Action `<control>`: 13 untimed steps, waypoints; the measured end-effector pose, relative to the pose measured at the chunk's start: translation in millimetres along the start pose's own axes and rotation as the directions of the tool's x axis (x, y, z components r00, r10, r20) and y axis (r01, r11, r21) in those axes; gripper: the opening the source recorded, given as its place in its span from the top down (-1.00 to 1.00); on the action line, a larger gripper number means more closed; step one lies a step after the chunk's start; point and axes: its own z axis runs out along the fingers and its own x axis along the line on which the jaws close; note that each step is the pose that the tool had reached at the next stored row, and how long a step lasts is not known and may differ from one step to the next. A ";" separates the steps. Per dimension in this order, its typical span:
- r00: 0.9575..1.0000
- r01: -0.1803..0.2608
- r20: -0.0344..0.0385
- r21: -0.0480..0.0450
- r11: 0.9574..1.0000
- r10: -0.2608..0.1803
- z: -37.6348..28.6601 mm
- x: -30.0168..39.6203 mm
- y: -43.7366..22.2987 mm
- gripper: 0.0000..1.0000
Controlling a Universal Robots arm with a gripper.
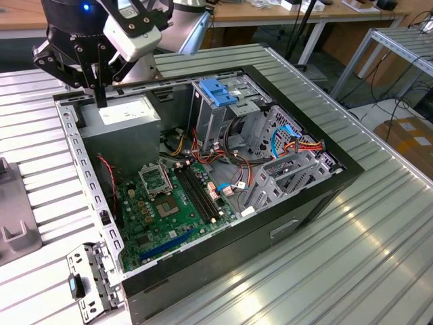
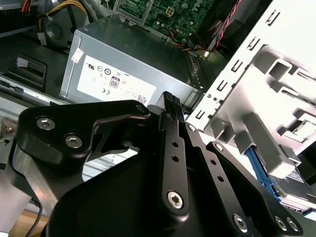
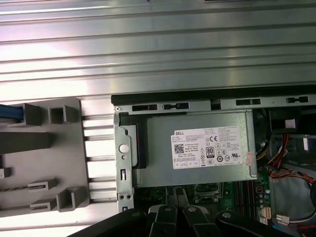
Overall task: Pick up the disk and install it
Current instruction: 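Reach for the disk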
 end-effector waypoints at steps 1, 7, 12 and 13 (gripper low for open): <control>1.000 0.000 0.000 0.000 1.000 0.000 0.0 0.3 0.0 0.80; 1.000 0.000 0.000 0.000 1.000 0.000 0.1 3.2 -0.3 0.80; 1.000 0.000 0.000 -0.001 1.000 0.000 0.1 4.2 -0.3 0.80; 1.000 0.000 0.000 -0.001 1.000 0.000 0.1 4.2 -0.3 0.80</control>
